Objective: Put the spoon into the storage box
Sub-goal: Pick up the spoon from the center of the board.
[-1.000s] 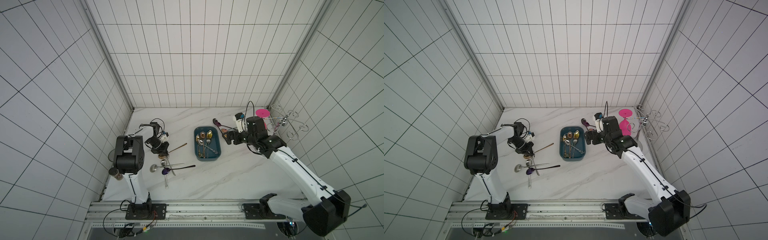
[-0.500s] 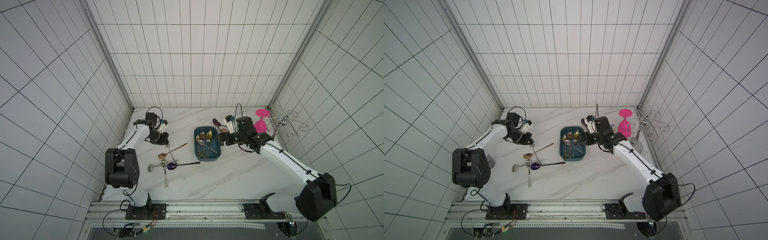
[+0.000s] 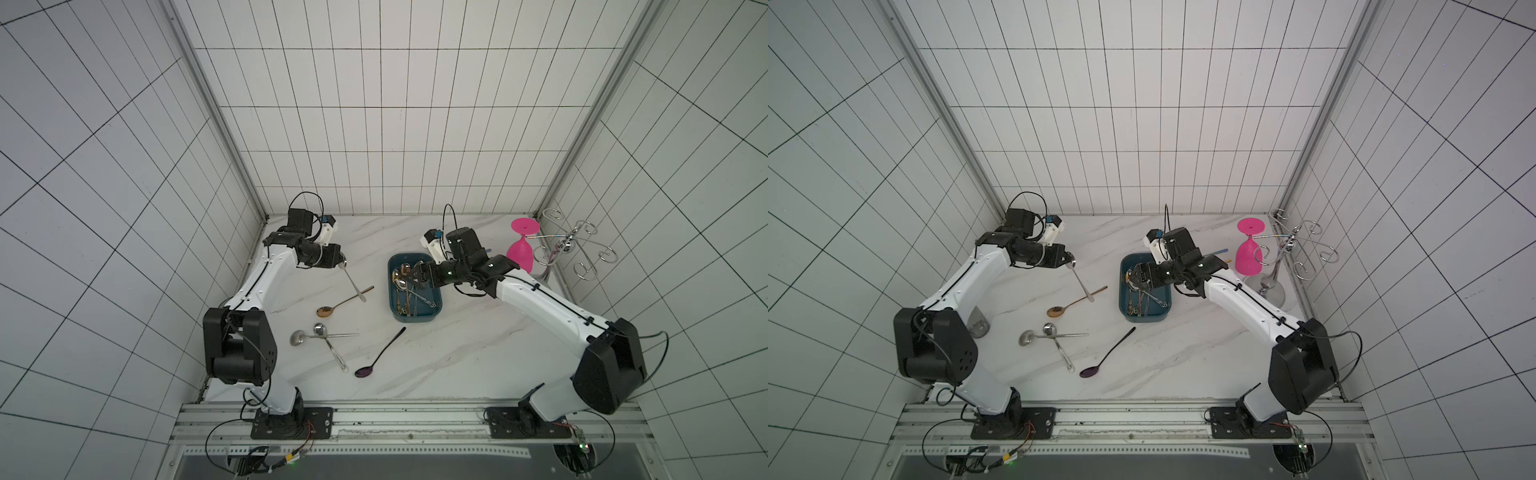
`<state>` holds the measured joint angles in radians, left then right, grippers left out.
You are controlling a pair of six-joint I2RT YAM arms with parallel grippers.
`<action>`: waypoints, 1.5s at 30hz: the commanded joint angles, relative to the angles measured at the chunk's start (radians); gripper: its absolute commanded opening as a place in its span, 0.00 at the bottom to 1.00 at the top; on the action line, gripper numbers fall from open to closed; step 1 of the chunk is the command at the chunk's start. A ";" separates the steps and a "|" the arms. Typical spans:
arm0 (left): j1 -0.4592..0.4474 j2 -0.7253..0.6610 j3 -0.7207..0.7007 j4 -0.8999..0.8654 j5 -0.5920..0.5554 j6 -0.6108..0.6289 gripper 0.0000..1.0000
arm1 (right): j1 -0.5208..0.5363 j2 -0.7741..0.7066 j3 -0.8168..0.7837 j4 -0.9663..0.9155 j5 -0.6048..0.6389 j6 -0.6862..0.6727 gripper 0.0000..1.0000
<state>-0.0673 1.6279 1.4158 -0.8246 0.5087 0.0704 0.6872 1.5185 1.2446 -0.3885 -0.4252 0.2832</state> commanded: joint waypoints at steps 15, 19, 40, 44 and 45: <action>-0.144 -0.025 0.017 0.153 0.442 0.041 0.00 | 0.019 0.119 0.109 0.134 -0.224 0.180 0.73; -0.173 -0.019 0.027 0.156 0.459 0.062 0.00 | 0.022 0.132 0.110 0.164 -0.250 0.231 0.71; -0.200 0.001 0.023 0.271 0.439 0.030 0.00 | 0.031 0.147 0.068 0.256 -0.301 0.313 0.16; -0.200 0.012 0.028 0.287 0.443 0.009 0.00 | 0.031 0.152 0.074 0.238 -0.301 0.304 0.16; -0.200 0.011 0.028 0.290 0.447 0.009 0.00 | 0.031 0.151 0.068 0.244 -0.299 0.305 0.14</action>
<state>-0.2611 1.6230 1.4239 -0.5770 0.9363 0.0944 0.7094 1.6527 1.3186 -0.1574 -0.7177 0.5854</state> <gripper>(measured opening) 0.050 0.151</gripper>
